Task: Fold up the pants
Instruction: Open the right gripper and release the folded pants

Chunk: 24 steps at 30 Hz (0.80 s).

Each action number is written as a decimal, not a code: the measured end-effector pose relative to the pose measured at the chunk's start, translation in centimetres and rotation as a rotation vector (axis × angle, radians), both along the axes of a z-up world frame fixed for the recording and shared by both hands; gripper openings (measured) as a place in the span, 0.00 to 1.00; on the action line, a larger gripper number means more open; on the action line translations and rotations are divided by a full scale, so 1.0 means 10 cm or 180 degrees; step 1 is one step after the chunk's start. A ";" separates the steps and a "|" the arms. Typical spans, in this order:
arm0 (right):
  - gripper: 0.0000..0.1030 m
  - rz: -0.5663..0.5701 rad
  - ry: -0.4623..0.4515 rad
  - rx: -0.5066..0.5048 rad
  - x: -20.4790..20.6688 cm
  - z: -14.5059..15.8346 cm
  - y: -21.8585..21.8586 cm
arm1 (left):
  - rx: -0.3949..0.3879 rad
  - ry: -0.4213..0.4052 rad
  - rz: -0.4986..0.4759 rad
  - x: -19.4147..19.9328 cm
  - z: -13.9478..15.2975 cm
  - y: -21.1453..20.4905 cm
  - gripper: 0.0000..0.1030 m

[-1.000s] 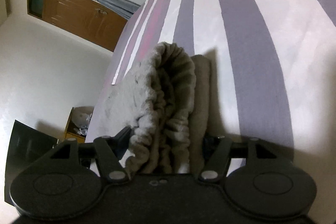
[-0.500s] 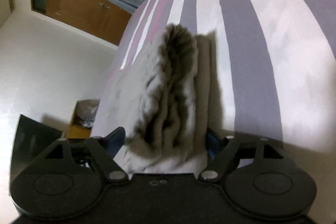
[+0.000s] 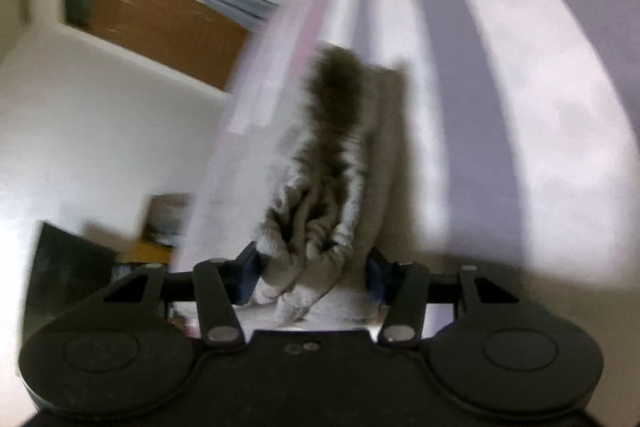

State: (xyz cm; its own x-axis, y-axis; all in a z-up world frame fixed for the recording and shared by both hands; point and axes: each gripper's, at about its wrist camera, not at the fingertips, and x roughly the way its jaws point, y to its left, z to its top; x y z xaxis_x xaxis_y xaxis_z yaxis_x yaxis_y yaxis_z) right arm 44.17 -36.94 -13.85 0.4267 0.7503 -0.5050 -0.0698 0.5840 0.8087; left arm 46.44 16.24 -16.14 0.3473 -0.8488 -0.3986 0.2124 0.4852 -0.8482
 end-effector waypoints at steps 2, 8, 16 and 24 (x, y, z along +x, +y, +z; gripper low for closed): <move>0.51 -0.0074 0.0009 0.0089 -0.01 -0.03 -0.02 | 0.0062 -0.0073 0.0031 -0.04 0.04 -0.03 0.33; 0.70 -0.0120 -0.0067 0.0002 -0.18 0.08 -0.07 | 0.0563 -0.0281 0.0241 -0.35 0.31 -0.15 0.58; 0.91 -0.0390 -0.0611 -0.1105 -1.02 0.59 0.06 | 0.2255 -0.1028 0.0643 -1.31 0.83 -0.73 0.97; 0.93 -0.0836 -0.1025 -0.1541 -2.24 1.23 0.35 | 0.2419 -0.1308 0.1113 -2.49 1.52 -0.98 1.00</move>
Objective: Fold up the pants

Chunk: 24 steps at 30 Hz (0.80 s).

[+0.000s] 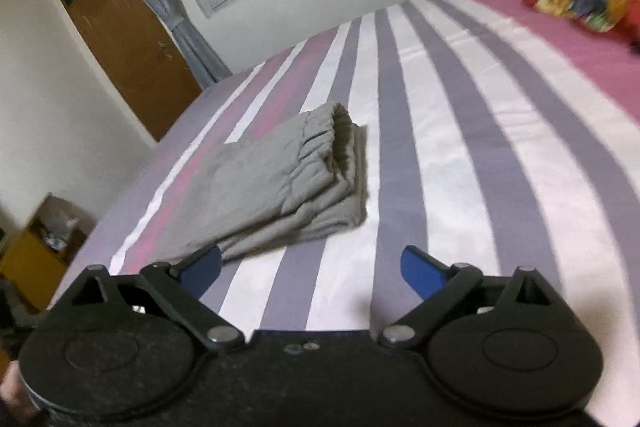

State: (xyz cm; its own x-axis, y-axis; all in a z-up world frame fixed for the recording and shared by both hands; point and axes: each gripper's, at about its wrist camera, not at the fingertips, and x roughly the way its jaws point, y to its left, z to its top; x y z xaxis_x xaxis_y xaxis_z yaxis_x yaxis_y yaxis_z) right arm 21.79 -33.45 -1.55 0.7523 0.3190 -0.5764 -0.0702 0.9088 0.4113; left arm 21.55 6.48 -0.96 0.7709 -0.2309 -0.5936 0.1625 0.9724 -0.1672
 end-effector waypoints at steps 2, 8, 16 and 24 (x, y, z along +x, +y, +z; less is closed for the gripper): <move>0.93 -0.0047 -0.0016 -0.0100 -0.25 0.09 0.04 | -0.0019 -0.0094 0.0068 -0.30 0.17 0.08 1.00; 0.93 -0.0043 -0.0219 -0.0285 -0.86 0.37 0.20 | -0.0004 -0.0293 0.0200 -0.94 0.62 0.04 1.00; 0.93 0.0040 -0.0548 -0.0627 -1.41 0.83 0.42 | -0.0006 -0.0493 0.0164 -1.51 0.97 0.02 1.00; 0.93 0.0094 -0.0764 -0.0666 -1.85 1.10 0.50 | -0.0015 -0.0652 0.0116 -1.97 1.21 -0.03 1.00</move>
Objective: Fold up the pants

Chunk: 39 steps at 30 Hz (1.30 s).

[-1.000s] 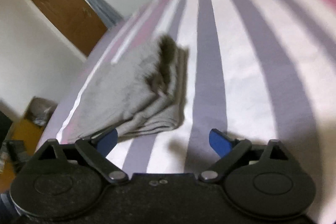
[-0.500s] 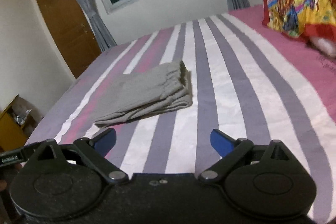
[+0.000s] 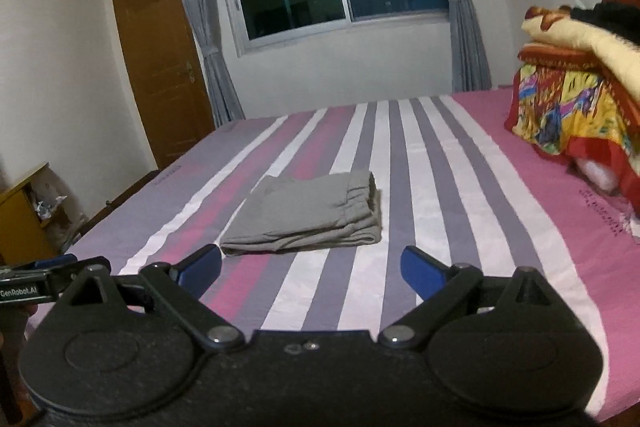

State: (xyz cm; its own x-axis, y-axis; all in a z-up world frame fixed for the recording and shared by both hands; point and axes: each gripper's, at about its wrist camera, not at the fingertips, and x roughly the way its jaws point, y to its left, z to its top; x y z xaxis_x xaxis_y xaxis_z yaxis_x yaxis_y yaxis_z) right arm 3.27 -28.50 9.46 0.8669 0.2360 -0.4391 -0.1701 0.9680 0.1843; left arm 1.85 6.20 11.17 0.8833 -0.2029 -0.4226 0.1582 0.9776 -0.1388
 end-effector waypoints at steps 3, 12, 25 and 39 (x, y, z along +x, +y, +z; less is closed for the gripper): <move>0.93 -0.0008 -0.0070 -0.0084 -0.16 0.07 0.05 | 0.0026 -0.0062 -0.0019 -0.14 0.08 -0.03 1.00; 0.93 -0.0007 -0.0191 -0.0241 -0.53 0.09 0.21 | -0.0015 -0.0364 -0.0012 -0.72 0.26 -0.10 1.00; 0.93 -0.0315 -0.0358 -0.0340 -0.86 0.04 0.18 | -0.0042 -0.0458 0.0151 -0.97 0.29 0.03 1.00; 0.93 -0.0217 -0.0382 -0.0331 -0.91 0.00 0.29 | -0.0011 -0.0460 0.0150 -1.02 0.24 0.02 1.00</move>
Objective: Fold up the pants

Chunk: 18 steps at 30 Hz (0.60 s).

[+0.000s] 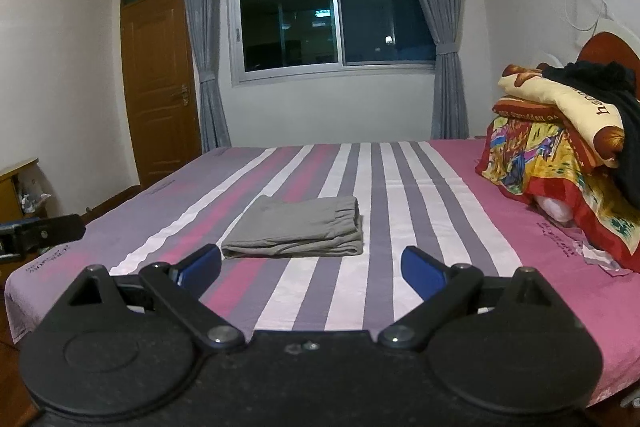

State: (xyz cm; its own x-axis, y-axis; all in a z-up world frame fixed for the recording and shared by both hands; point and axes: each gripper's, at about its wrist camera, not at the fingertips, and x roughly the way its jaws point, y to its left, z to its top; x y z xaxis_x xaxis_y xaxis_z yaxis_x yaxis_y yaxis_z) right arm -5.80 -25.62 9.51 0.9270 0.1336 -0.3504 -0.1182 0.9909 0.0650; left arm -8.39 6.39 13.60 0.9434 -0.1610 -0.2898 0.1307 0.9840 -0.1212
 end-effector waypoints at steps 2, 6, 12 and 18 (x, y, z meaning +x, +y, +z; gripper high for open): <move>0.93 0.0003 -0.0005 0.0007 -0.01 0.00 0.01 | 0.0001 -0.0008 -0.0001 -0.01 0.00 0.00 1.00; 0.93 0.0014 -0.0019 -0.0001 -0.03 0.01 0.03 | 0.0002 -0.0036 -0.0022 -0.03 -0.02 0.00 1.00; 0.94 0.0019 -0.0027 -0.0006 -0.05 0.01 0.06 | -0.0013 -0.0044 -0.0045 -0.06 -0.03 0.01 1.00; 0.94 0.0019 -0.0027 -0.0012 -0.07 0.01 0.09 | -0.0003 -0.0040 -0.0039 -0.06 -0.04 0.02 1.00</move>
State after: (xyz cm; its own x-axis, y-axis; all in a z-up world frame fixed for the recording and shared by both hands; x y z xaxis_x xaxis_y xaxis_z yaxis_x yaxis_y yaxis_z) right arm -6.46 -24.75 9.60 0.9291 0.1380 -0.3432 -0.1248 0.9903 0.0603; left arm -8.95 6.56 13.25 0.9450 -0.1728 -0.2778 0.1442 0.9822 -0.1205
